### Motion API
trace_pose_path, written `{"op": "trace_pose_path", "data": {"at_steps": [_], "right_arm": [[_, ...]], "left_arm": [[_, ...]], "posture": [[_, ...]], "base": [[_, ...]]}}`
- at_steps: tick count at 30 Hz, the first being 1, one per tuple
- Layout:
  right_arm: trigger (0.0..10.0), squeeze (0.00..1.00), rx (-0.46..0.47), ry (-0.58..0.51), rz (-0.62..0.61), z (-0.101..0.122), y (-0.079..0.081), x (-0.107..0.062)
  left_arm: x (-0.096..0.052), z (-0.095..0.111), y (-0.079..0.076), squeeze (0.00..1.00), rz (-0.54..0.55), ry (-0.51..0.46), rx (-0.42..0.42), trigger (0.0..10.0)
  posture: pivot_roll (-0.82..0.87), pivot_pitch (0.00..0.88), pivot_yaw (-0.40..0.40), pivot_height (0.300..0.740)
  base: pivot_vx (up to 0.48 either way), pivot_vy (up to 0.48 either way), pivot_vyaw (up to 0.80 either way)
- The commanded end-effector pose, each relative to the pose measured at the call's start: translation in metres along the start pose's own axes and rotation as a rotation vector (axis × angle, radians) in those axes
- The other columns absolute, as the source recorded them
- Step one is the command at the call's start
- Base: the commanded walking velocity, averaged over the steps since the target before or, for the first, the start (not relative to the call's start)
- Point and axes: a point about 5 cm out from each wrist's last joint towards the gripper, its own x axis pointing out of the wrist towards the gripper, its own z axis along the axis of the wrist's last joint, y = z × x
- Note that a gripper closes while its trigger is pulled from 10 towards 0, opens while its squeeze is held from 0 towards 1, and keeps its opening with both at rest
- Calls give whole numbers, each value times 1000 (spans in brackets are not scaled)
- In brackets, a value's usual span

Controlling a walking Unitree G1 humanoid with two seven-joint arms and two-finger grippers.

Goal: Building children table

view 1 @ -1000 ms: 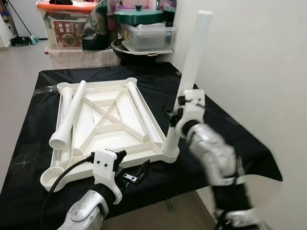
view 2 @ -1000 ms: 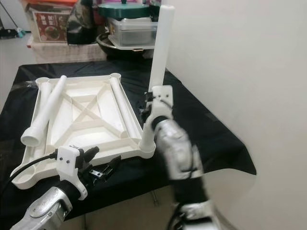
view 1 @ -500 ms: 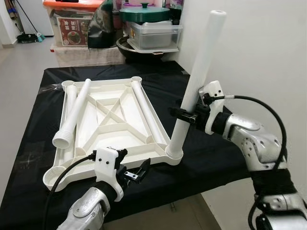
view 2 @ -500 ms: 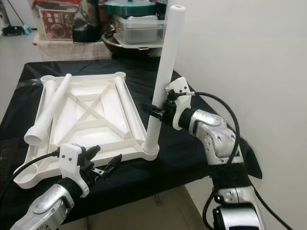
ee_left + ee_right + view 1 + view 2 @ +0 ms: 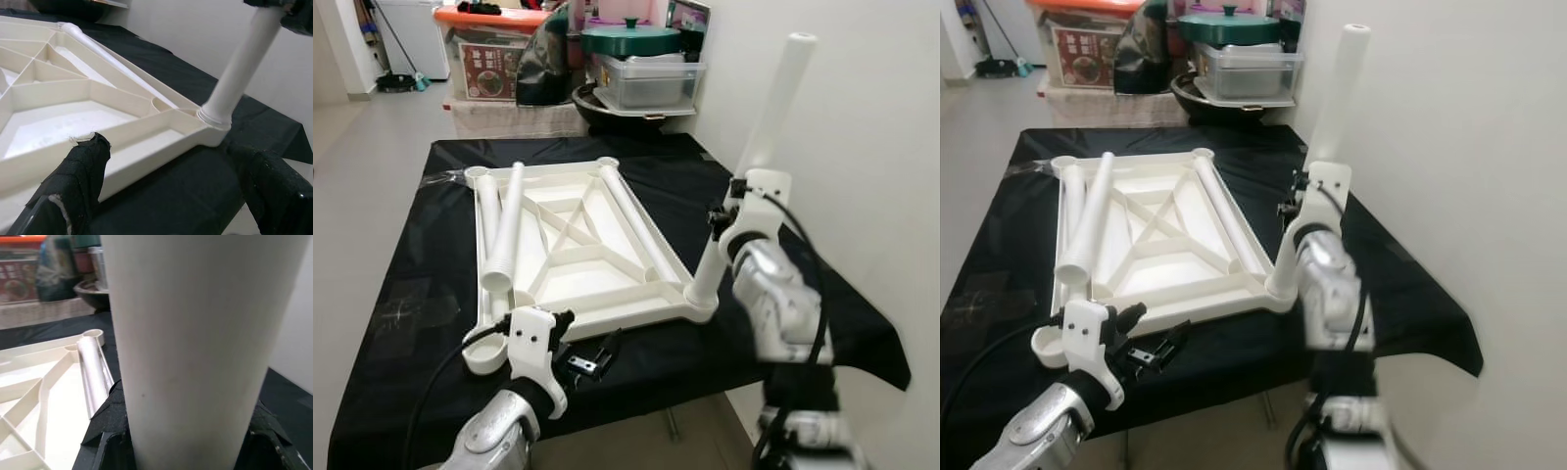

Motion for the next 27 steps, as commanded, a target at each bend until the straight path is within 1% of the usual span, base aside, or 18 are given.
{"op": "trace_pose_path", "data": {"at_steps": [1, 2, 3, 4, 5, 8, 9, 11, 12, 15, 16, 18, 21, 22, 23, 24, 25, 27], "right_arm": [[9137, 0, 20, 136, 8, -27, 5, -6], [9137, 0, 20, 136, 8, -27, 5, -6], [10000, 0, 21, 136, 135, -28, 39, -19], [10000, 0, 21, 136, 135, -28, 39, -19], [10000, 1000, 32, 97, 195, -23, 48, -24], [10000, 1000, -25, 28, 304, -4, 44, -18], [10000, 749, -65, 12, 356, 3, 41, -14], [10000, 749, -99, -3, 400, 9, 38, -12], [10000, 0, -113, -24, 513, 16, 33, -11], [10000, 0, -203, -46, 737, 23, 13, -9], [10000, 0, -203, -46, 737, 23, 13, -9], [10000, 0, -223, -22, 862, 21, 2, -12], [10000, 0, -222, -13, 945, 20, -3, -16], [4471, 0, -234, 11, 1010, 15, -9, -17], [4471, 0, -234, 11, 1010, 15, -9, -17], [902, 0, -252, 50, 1036, 7, -16, -15], [0, 0, -268, 83, 1041, 0, -21, -13], [0, 0, -268, 83, 1041, 0, -21, -13]], "left_arm": [[0, 1, -1, 0, -4, -4, 1, 10000], [0, 1, -1, 0, -4, -4, 1, 10000], [0, 2, -1, 0, -5, -3, 4, 10000], [0, 2, -1, 0, -5, -3, 4, 10000], [0, 2, 0, 0, -8, -2, 5, 10000], [3, 3, 1, 0, -21, -2, 7, 10000], [3, 3, 0, 0, -24, -3, 7, 10000], [4, 3, 0, 0, -26, -3, 7, 10000], [4, 2, 1, 0, -23, -3, 5, 10000], [5, 2, 2, 0, -15, -6, 1, 10000], [5, 2, 2, 0, -15, -6, 1, 10000], [4, 1, 1, 0, -5, -11, -2, 10000], [3, 1, 1, 0, 2, -13, -5, 10000], [3, 1, 1, 0, 7, -14, -7, 10000], [3, 1, 1, 0, 7, -14, -7, 10000], [3, 1, 1, 0, 5, -15, -5, 10000], [3, 1, 1, 0, 1, -14, -2, 10000], [3, 1, 1, 0, 1, -14, -2, 10000]], "posture": [[173, 0, -97, 740], [173, 0, -97, 740], [166, 0, -93, 740], [166, 0, -93, 740], [162, 0, -91, 740], [151, 0, -88, 740], [151, 0, -88, 740], [151, 0, -88, 740], [148, 0, -96, 740], [154, 0, -107, 740], [154, 0, -107, 740], [161, 0, -114, 740], [165, 0, -118, 740], [167, 0, -120, 740], [167, 0, -120, 740], [169, 0, -120, 740], [169, 0, -118, 740], [169, 0, -118, 740]], "base": [[0, 0, 0], [0, 0, 0], [0, 0, 0], [0, 0, 0], [0, 0, 0], [0, 0, 0], [0, 0, 0], [0, 0, 0], [0, 0, 0], [0, 0, 0], [0, 0, 0], [0, 0, 0], [0, 0, 0], [0, 0, 0], [0, 0, 0], [0, 0, 0], [0, 0, 0], [0, 0, 0]]}}
